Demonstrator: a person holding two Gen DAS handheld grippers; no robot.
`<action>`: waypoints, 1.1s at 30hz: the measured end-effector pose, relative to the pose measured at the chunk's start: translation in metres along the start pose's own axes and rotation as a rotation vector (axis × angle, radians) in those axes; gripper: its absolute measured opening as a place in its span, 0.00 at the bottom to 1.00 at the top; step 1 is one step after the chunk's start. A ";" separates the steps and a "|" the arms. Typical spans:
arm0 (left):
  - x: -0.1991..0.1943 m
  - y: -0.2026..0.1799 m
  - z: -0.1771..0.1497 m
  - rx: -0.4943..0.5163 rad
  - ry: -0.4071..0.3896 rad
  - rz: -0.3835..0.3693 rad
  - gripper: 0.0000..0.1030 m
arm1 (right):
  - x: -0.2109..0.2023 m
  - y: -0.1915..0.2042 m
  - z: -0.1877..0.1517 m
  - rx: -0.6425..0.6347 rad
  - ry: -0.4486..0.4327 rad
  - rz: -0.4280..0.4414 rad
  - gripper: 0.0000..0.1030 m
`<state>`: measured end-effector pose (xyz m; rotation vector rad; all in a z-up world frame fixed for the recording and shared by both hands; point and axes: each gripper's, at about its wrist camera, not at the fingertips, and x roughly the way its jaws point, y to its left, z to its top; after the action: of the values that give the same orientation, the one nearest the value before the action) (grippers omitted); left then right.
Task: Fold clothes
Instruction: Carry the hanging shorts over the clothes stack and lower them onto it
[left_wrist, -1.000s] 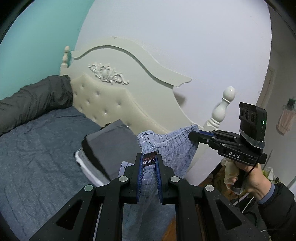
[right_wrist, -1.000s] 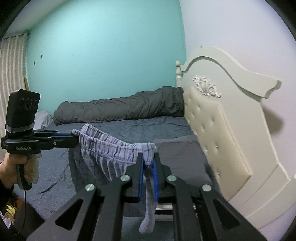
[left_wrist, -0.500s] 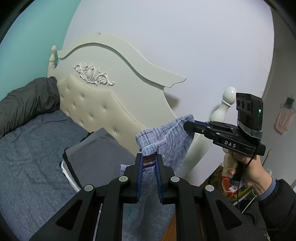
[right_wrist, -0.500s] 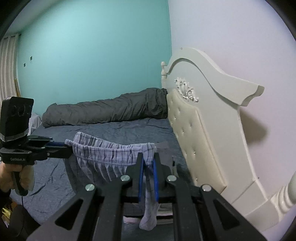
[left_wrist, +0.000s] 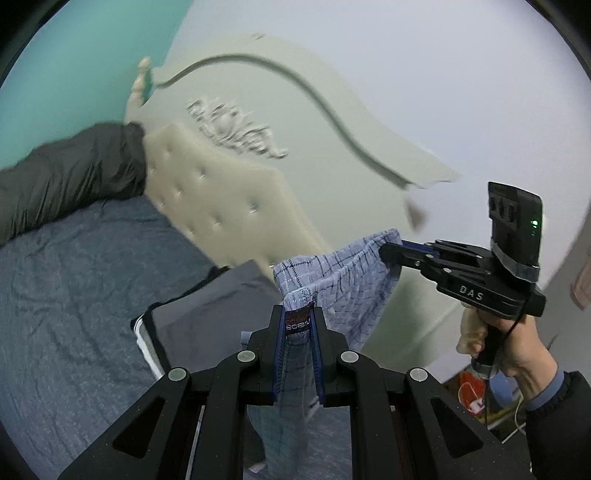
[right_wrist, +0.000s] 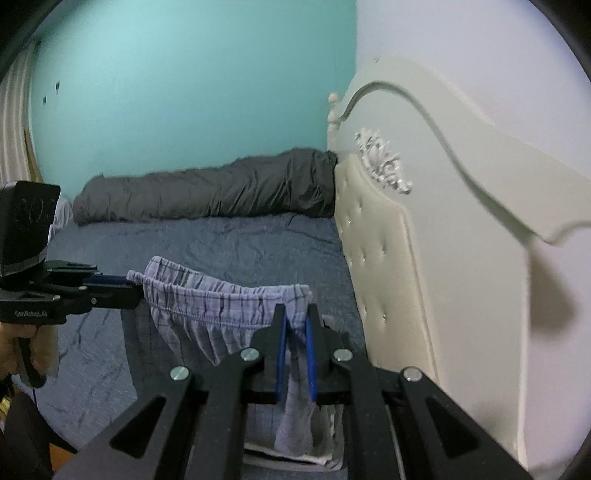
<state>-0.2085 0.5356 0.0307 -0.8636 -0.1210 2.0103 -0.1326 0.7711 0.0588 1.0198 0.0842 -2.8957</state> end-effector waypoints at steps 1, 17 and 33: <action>0.007 0.010 0.002 -0.019 0.005 0.002 0.13 | 0.012 -0.001 0.003 -0.005 0.014 0.000 0.08; 0.091 0.123 0.001 -0.216 0.084 0.011 0.13 | 0.147 -0.010 0.021 -0.062 0.139 -0.020 0.08; 0.098 0.147 -0.029 -0.257 0.110 0.091 0.47 | 0.170 -0.022 -0.008 0.001 0.166 -0.079 0.27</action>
<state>-0.3285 0.5204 -0.1014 -1.1578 -0.2870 2.0546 -0.2611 0.7850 -0.0534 1.2842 0.1349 -2.8745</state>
